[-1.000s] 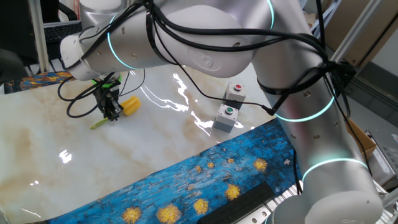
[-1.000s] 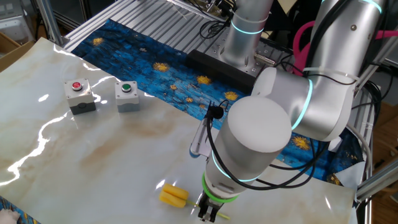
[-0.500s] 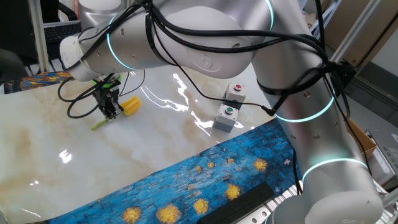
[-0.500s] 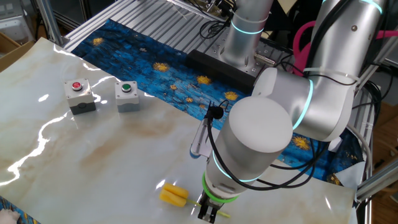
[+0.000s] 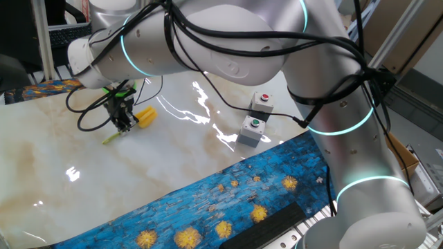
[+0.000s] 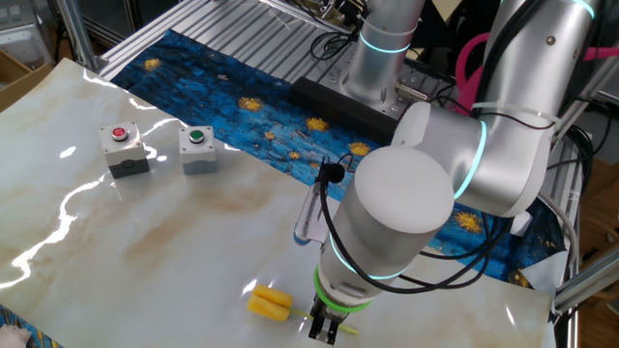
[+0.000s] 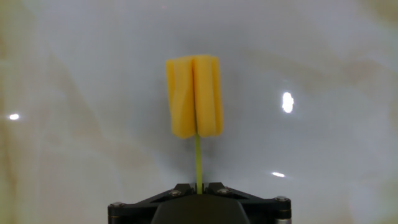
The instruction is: Scrub the table with a brush
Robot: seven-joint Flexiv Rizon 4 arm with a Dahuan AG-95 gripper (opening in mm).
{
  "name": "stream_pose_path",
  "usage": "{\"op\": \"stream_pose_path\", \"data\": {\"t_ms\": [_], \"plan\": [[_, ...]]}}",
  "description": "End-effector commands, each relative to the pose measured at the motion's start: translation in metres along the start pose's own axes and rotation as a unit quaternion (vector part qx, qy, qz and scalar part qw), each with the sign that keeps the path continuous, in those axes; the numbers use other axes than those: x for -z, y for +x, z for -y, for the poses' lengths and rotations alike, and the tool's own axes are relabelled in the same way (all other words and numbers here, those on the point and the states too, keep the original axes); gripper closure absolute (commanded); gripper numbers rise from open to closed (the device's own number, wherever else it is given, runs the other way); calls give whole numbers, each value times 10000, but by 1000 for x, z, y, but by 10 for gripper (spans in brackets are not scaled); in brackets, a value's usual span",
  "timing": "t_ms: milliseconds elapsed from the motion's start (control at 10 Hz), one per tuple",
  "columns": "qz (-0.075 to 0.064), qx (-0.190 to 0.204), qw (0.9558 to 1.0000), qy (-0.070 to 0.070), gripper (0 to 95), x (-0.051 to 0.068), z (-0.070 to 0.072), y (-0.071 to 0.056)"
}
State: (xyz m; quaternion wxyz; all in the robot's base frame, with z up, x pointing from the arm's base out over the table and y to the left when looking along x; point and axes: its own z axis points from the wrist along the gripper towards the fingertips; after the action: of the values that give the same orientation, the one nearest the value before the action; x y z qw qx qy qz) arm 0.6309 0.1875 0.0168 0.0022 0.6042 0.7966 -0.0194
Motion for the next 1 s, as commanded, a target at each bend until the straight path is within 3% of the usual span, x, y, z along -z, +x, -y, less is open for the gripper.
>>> {"op": "stream_pose_path", "data": {"t_ms": [100, 300, 500, 600, 700, 800, 1000], "plan": [[-57, -31, 10000, 26, 950, 7, 5, -1], [-140, -15, 9999, 83, 950, 15, 14, -4], [-196, 461, 9986, 149, 950, 18, 19, -6], [-225, 968, 9949, 183, 950, 19, 22, -10], [-246, 1365, 9901, 211, 950, 19, 24, -13], [-271, 1913, 9808, 255, 950, 19, 28, -19], [-336, 2592, 9649, 274, 950, 19, 36, -29]]}}
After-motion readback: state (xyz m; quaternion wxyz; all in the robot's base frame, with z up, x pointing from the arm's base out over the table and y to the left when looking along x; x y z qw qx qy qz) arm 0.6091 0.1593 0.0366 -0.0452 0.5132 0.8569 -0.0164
